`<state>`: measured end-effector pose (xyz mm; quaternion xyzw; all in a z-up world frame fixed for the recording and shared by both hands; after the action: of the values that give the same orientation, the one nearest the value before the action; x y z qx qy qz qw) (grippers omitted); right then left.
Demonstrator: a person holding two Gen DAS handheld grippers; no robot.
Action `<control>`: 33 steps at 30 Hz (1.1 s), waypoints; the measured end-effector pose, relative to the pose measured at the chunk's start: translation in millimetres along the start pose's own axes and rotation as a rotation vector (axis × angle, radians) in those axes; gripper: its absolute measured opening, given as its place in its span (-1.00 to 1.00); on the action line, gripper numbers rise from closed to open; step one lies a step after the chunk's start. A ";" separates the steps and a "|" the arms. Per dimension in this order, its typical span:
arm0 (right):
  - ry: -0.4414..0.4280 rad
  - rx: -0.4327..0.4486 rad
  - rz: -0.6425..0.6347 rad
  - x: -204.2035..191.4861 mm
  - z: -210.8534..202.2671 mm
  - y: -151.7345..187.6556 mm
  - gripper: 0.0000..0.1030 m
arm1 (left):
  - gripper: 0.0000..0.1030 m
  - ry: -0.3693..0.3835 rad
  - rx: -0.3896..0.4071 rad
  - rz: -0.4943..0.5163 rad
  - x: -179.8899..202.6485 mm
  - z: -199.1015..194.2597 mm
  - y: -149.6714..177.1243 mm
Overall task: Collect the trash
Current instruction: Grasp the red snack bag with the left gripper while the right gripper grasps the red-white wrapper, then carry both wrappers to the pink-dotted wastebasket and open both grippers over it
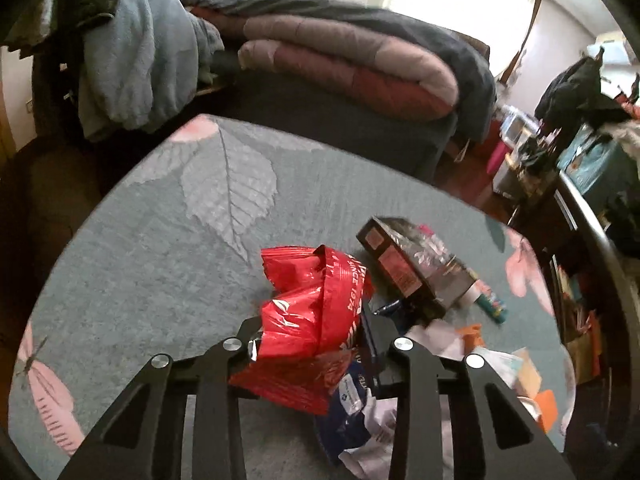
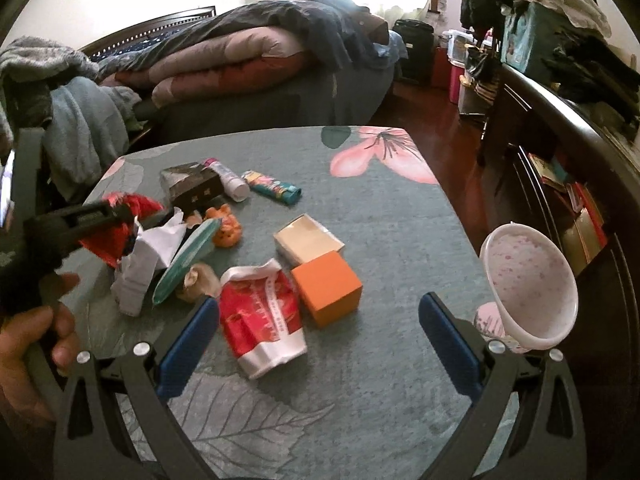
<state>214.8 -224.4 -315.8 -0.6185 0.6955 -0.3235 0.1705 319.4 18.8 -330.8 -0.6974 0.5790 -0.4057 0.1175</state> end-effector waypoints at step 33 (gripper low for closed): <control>-0.183 -0.050 0.053 12.2 -11.9 18.3 -0.06 | -0.38 0.132 0.131 0.090 60.2 -87.2 1.3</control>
<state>191.4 -232.9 -317.2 -0.6308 0.7010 -0.2437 0.2264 257.3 -9.3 -249.6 -0.6332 0.5887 -0.4819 0.1426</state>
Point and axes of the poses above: each gripper's, at about its wrist camera, not at the fingertips, and z roughly the way its jaws point, x to its right, y to its underside, the point moved 8 cm from there along z, roughly the way its jaws point, and after that the axes turned 15 degrees about y, right-handed, at the moved point
